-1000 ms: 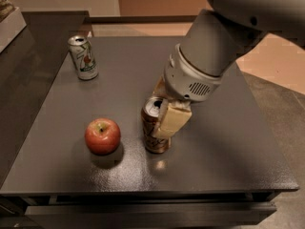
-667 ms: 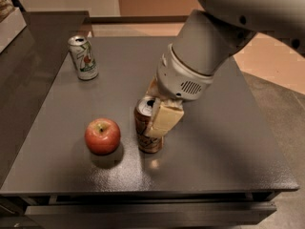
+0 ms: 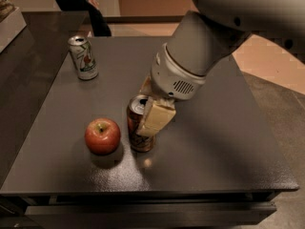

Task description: Move orange can near apple

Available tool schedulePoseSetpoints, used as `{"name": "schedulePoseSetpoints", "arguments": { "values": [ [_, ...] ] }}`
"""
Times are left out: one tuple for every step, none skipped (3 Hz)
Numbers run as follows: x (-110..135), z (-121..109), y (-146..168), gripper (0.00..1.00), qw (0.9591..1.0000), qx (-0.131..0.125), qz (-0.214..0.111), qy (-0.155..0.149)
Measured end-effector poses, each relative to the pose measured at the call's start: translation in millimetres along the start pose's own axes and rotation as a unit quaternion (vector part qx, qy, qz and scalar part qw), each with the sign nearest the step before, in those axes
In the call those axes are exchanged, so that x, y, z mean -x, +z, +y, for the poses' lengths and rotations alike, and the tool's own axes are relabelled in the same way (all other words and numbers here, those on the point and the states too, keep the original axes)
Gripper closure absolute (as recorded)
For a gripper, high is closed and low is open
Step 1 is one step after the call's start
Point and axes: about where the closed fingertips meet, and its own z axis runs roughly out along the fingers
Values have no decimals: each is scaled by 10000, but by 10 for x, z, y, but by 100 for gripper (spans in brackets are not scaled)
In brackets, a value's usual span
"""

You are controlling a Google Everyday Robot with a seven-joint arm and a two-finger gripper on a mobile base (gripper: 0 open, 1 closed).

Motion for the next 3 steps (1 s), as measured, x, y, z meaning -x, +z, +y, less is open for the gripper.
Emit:
{"name": "schedulePoseSetpoints", "arguments": {
  "values": [
    [14, 8, -9, 36, 10000, -13, 8, -17],
    [29, 14, -15, 13, 10000, -25, 10, -33],
    [44, 21, -21, 0, 10000, -37, 13, -49]
  ]
}}
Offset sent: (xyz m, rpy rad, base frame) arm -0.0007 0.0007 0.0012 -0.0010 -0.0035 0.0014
